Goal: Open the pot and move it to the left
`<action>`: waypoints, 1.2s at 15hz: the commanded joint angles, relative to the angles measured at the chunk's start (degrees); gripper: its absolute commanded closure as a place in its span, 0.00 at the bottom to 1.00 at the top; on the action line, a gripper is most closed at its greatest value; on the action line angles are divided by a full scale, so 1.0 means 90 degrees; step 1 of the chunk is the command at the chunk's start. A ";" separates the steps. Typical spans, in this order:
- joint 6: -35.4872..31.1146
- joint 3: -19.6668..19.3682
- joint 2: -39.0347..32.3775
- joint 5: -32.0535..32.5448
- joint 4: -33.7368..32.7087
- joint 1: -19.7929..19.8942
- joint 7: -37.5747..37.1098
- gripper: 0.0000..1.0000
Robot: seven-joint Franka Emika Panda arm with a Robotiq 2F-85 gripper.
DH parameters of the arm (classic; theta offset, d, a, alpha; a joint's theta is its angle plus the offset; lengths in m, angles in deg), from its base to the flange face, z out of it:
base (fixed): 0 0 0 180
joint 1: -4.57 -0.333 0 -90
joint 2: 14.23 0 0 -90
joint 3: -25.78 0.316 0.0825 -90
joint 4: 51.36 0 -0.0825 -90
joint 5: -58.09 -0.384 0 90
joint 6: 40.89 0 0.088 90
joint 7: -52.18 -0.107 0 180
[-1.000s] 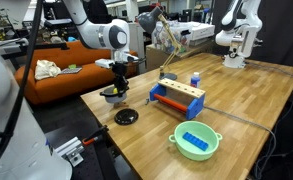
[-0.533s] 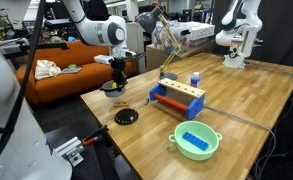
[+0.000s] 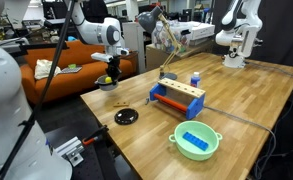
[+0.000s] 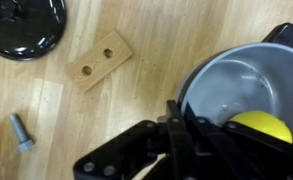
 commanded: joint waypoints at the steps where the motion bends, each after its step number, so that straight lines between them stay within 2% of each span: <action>1: 0.0359 -0.0026 -0.0610 0.0076 -0.0749 -0.0227 0.0462 0.99; 6: 0.0609 -0.0215 -0.1031 0.0077 -0.1163 -0.0479 0.0662 0.99; 7: 0.0655 -0.0270 -0.1009 0.0084 -0.1148 -0.0492 0.0633 0.69; 8: 0.0657 -0.0300 -0.0981 0.0067 -0.1120 -0.0478 0.0618 0.68; 12: 0.0335 -0.0334 -0.0507 -0.0117 -0.0569 -0.0299 0.0551 0.42; 13: 0.0426 -0.0363 -0.0898 -0.0047 -0.0984 -0.0392 0.0565 0.34; 14: 0.0425 -0.0367 -0.0851 -0.0045 -0.0955 -0.0382 0.0563 0.53; 16: 0.0419 -0.0369 -0.0896 -0.0048 -0.0970 -0.0400 0.0564 0.39; 18: 0.0417 -0.0371 -0.0916 -0.0048 -0.0973 -0.0409 0.0564 0.34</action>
